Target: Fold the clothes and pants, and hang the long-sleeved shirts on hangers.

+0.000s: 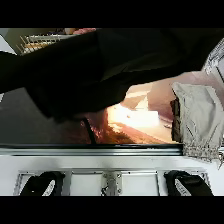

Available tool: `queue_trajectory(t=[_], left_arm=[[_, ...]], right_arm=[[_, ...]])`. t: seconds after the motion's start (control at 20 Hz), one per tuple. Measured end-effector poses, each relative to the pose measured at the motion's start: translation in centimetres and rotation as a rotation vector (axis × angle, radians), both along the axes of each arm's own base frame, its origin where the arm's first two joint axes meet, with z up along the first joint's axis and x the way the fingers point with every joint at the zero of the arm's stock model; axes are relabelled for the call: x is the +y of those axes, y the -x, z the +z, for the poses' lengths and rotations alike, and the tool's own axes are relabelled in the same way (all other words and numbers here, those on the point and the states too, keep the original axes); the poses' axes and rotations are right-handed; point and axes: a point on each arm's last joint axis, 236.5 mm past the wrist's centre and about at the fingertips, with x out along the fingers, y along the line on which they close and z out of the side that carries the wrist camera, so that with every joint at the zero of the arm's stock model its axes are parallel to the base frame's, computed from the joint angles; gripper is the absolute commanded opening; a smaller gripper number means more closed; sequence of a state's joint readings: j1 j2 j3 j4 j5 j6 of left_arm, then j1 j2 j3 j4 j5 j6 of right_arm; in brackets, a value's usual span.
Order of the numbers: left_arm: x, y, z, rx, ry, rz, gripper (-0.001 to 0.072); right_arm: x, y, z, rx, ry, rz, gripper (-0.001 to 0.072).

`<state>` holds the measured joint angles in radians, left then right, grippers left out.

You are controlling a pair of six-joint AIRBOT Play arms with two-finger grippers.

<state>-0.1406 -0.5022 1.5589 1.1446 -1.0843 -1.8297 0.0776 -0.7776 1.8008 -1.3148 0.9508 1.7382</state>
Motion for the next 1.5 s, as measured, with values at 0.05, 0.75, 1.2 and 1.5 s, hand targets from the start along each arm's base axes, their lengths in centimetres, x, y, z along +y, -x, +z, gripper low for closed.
queue_trajectory(t=[0.05,0.75,1.2,1.5], left_arm=[[0.1,0.9,1.4,-0.04,0.019,-0.003,0.0018],[-2.5,-23.1,-27.2,0.779,-0.093,0.034,0.0018],[0.0,-38.0,-41.8,0.979,0.034,0.017,0.0018],[2.7,-38.5,-41.0,0.967,-0.012,-0.043,0.0018]], right_arm=[[-0.1,0.9,0.8,-0.023,0.0,-0.002,0.0009],[1.3,-19.2,-19.3,0.583,0.023,-0.012,0.0009],[1.2,-30.5,-37.3,0.827,0.051,-0.053,0.0008],[2.6,-25.9,-36.6,0.875,0.208,0.011,0.0008]])
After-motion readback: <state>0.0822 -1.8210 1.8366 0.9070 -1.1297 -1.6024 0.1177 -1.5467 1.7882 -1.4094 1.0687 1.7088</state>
